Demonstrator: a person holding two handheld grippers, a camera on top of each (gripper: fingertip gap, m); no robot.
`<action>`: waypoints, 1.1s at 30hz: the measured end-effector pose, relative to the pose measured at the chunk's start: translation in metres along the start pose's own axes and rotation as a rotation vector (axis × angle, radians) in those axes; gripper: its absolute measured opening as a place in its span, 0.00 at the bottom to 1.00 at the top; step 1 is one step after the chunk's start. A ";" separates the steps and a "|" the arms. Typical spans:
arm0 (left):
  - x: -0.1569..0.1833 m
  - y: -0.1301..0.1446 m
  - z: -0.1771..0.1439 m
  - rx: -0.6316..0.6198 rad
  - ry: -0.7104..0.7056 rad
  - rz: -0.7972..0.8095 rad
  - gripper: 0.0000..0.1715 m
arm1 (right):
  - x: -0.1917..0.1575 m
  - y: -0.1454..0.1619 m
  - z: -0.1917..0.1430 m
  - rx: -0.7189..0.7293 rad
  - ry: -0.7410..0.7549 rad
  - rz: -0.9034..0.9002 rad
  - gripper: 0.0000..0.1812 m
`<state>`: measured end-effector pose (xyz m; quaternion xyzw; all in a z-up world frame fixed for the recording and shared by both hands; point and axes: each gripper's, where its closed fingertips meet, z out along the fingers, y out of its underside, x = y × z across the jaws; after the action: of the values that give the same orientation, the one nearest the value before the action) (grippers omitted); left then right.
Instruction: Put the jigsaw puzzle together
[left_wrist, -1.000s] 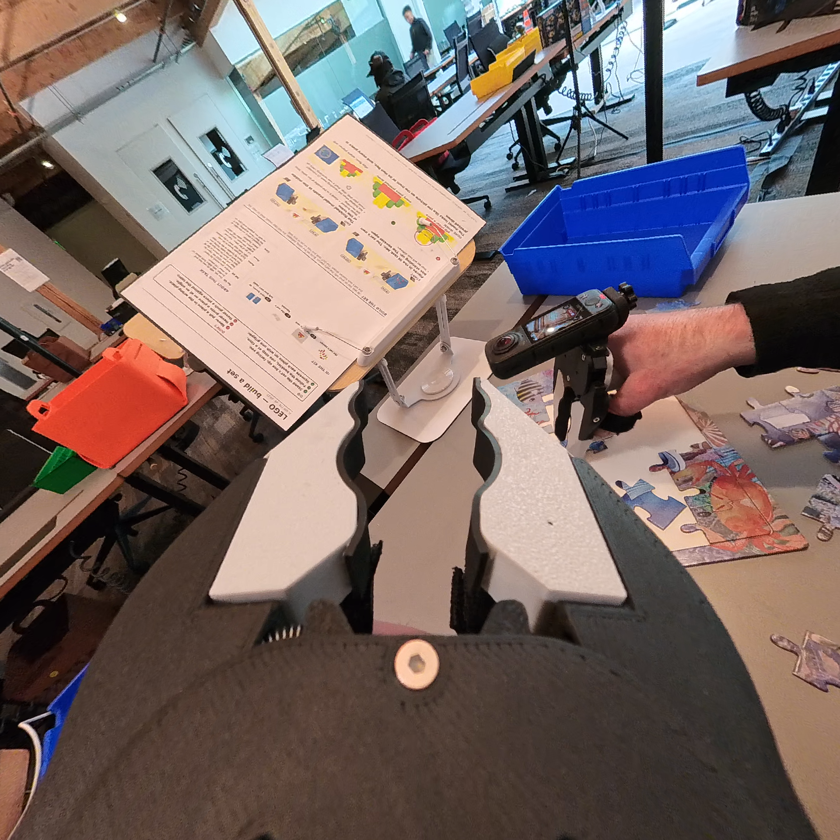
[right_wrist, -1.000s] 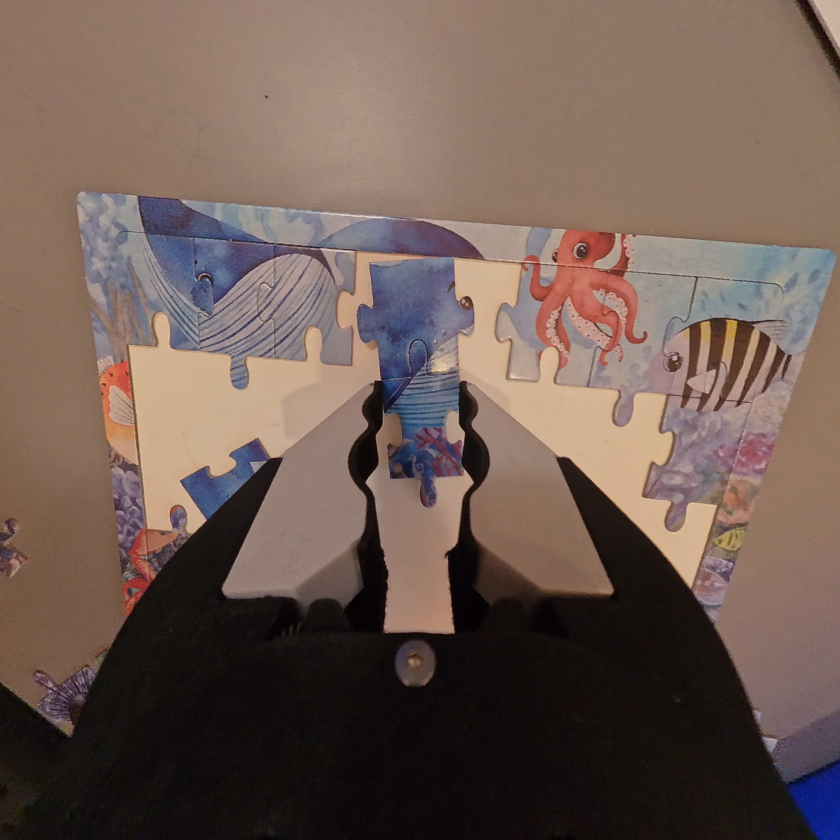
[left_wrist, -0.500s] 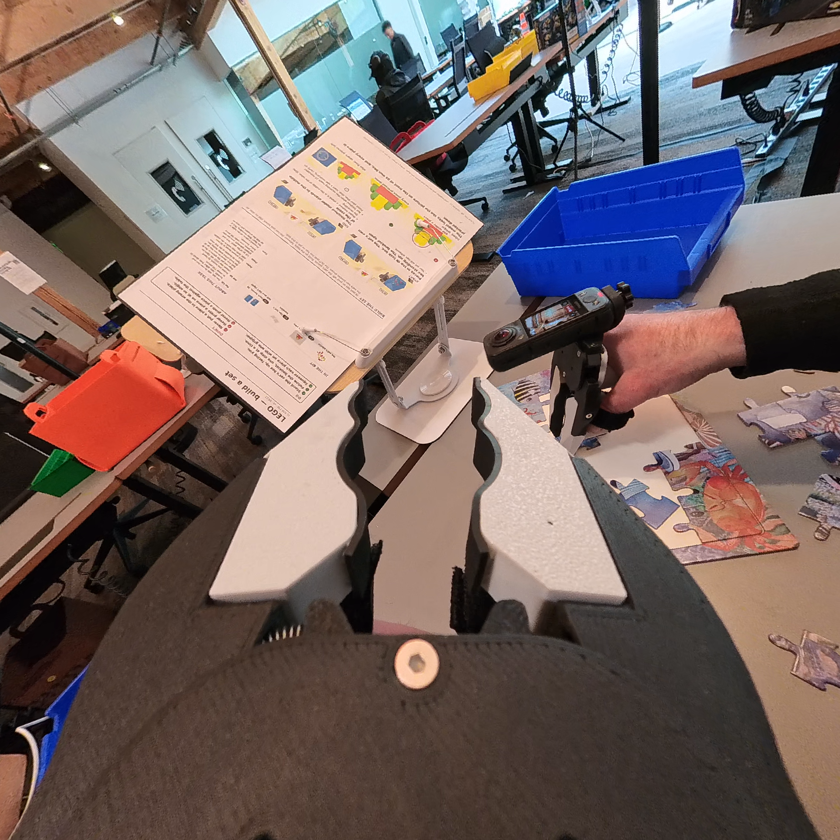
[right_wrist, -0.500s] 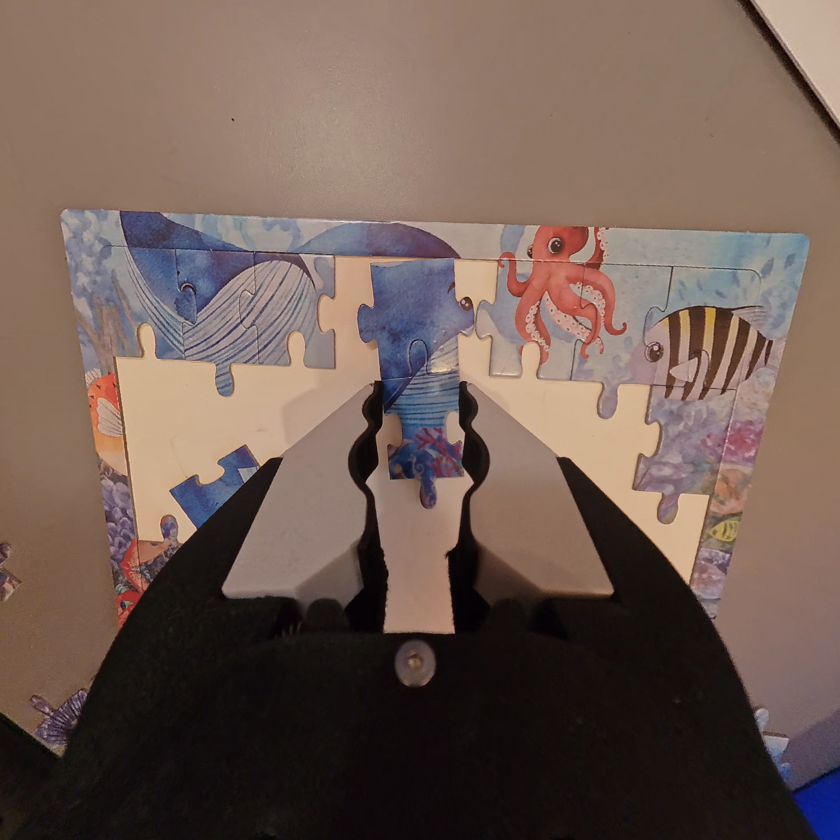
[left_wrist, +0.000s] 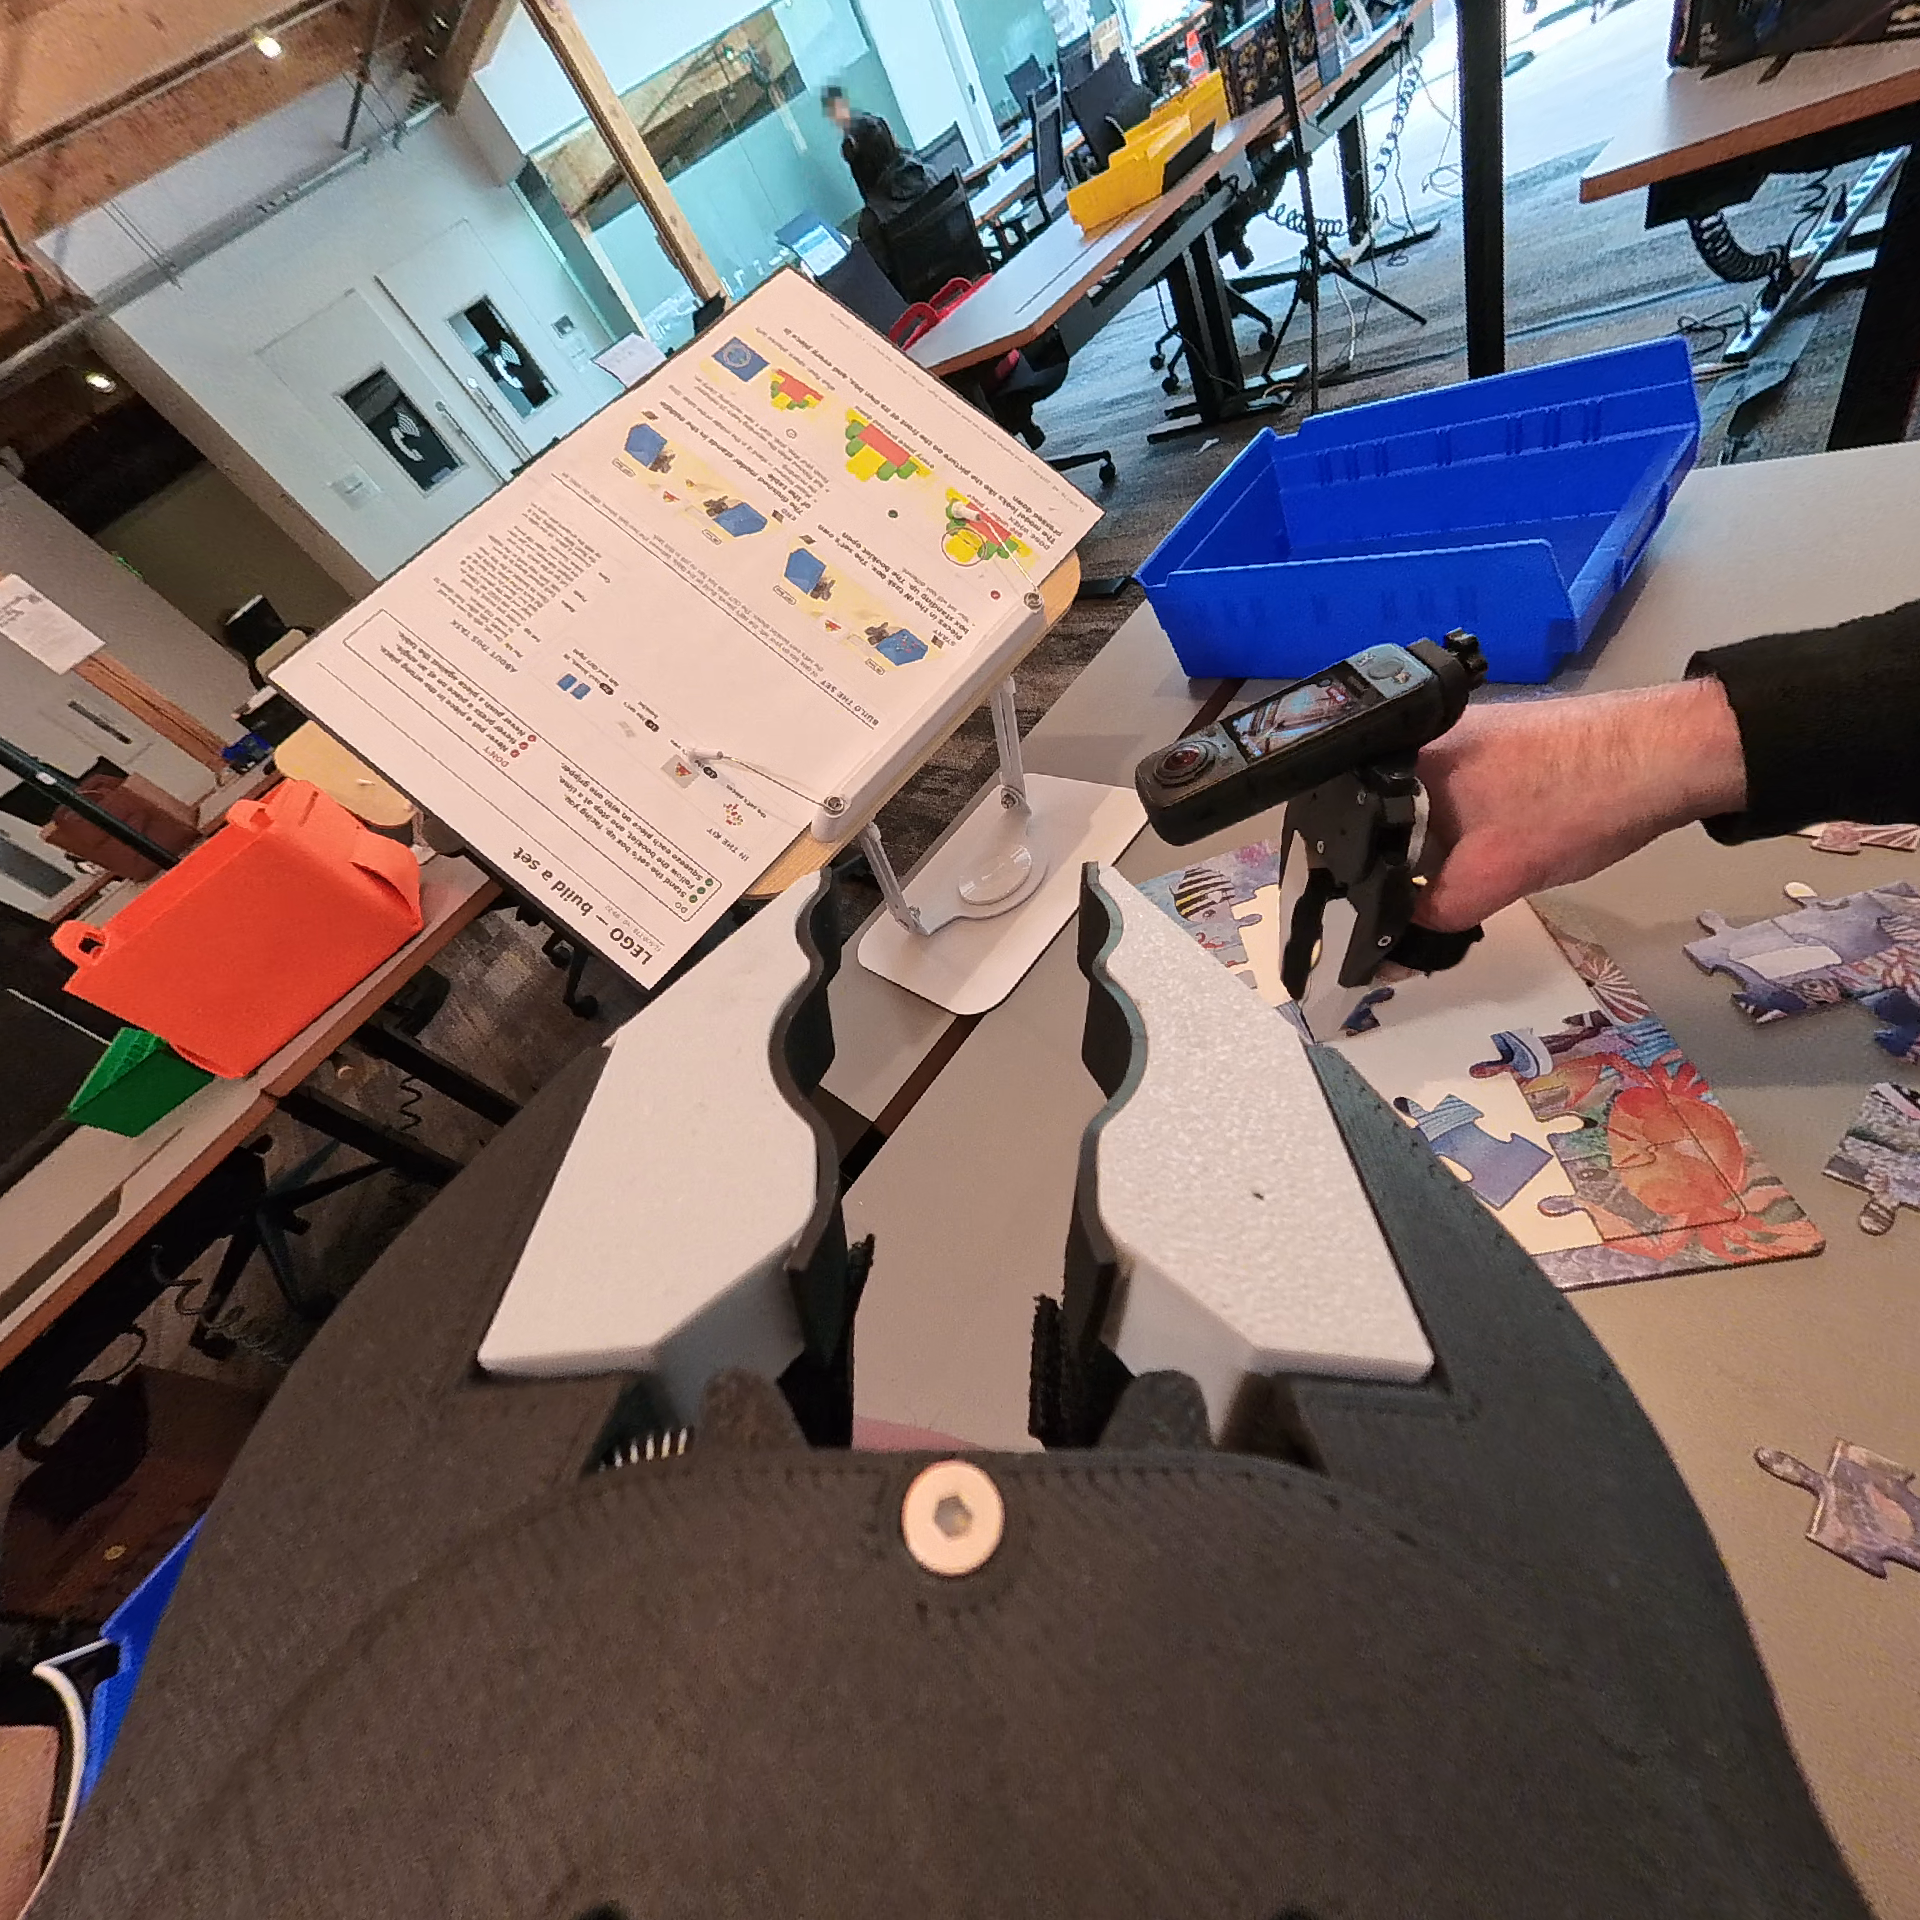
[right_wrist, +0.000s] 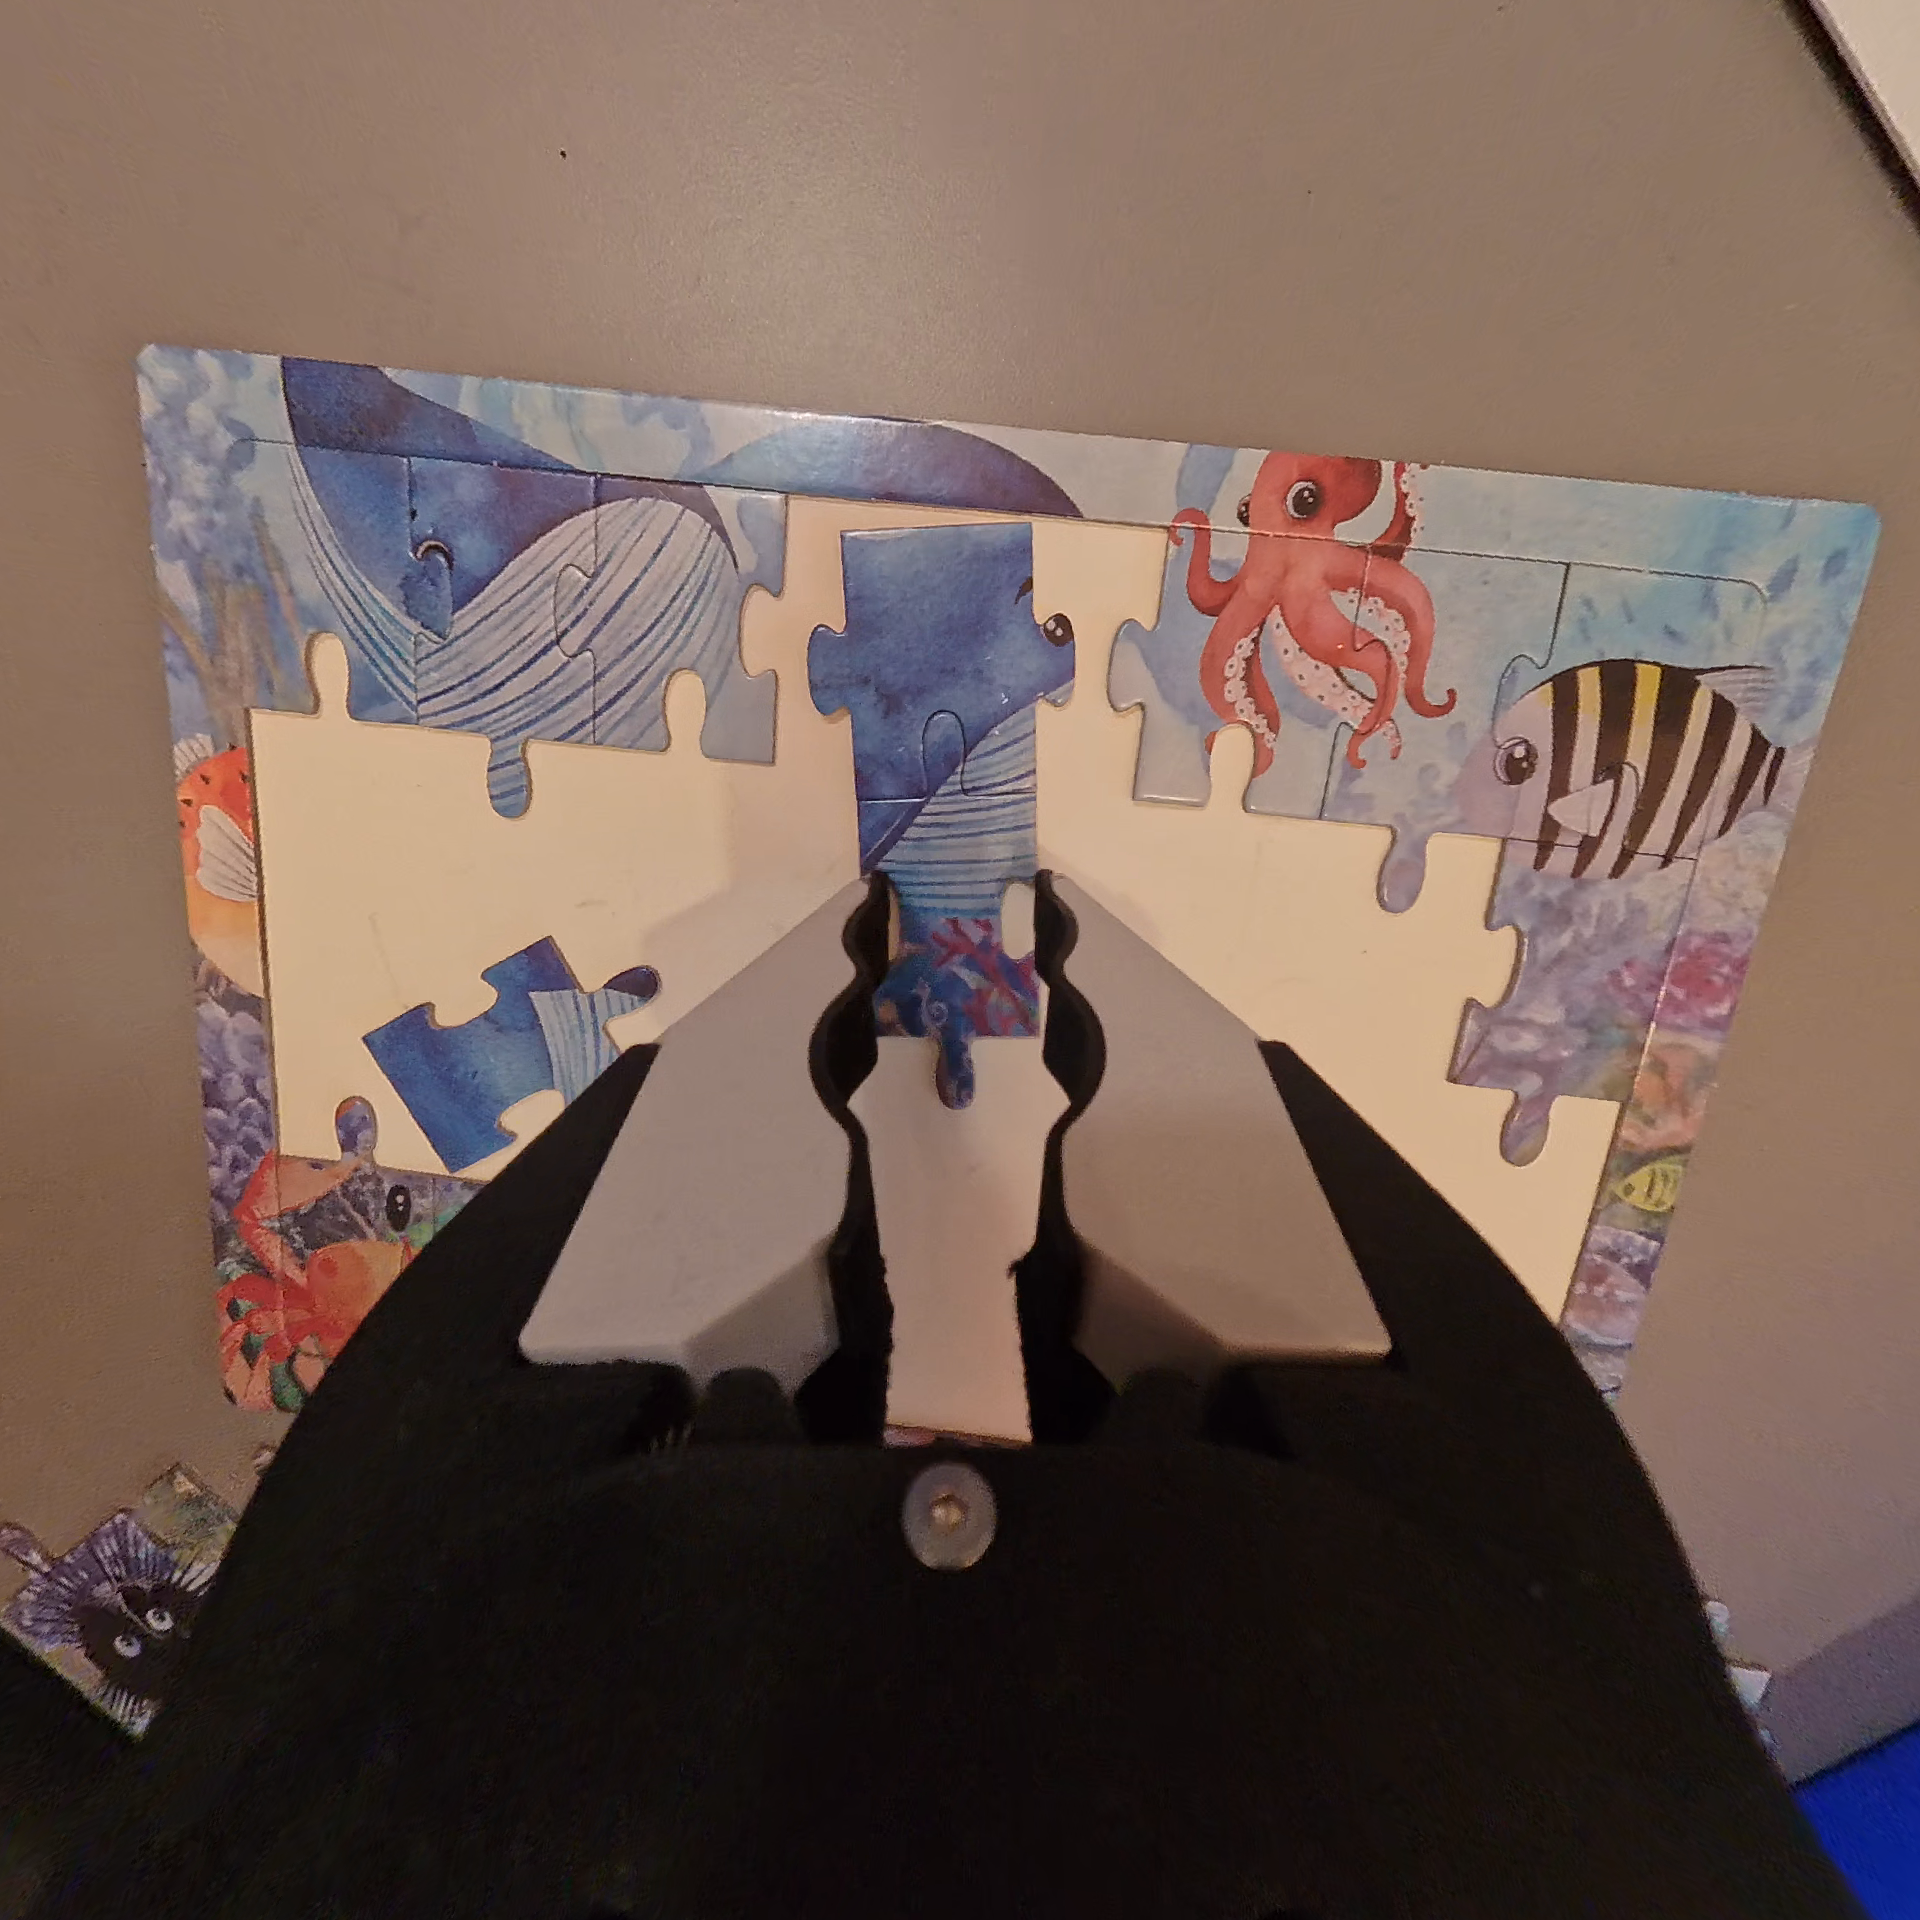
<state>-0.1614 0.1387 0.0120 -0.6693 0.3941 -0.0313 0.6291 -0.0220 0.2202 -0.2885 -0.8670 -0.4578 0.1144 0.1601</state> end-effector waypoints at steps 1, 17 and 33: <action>0.000 0.000 0.000 0.001 0.000 -0.001 0.26 | 0.000 0.000 0.000 0.001 0.002 -0.001 0.14; 0.000 0.001 0.002 -0.003 0.003 -0.003 0.26 | -0.011 -0.003 -0.005 0.035 -0.038 0.020 0.10; -0.001 0.000 -0.001 0.003 0.000 -0.003 0.26 | -0.020 0.014 -0.005 0.060 0.026 -0.023 0.17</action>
<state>-0.1619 0.1384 0.0126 -0.6690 0.3929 -0.0327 0.6301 -0.0209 0.1953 -0.2886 -0.8578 -0.4621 0.1151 0.1932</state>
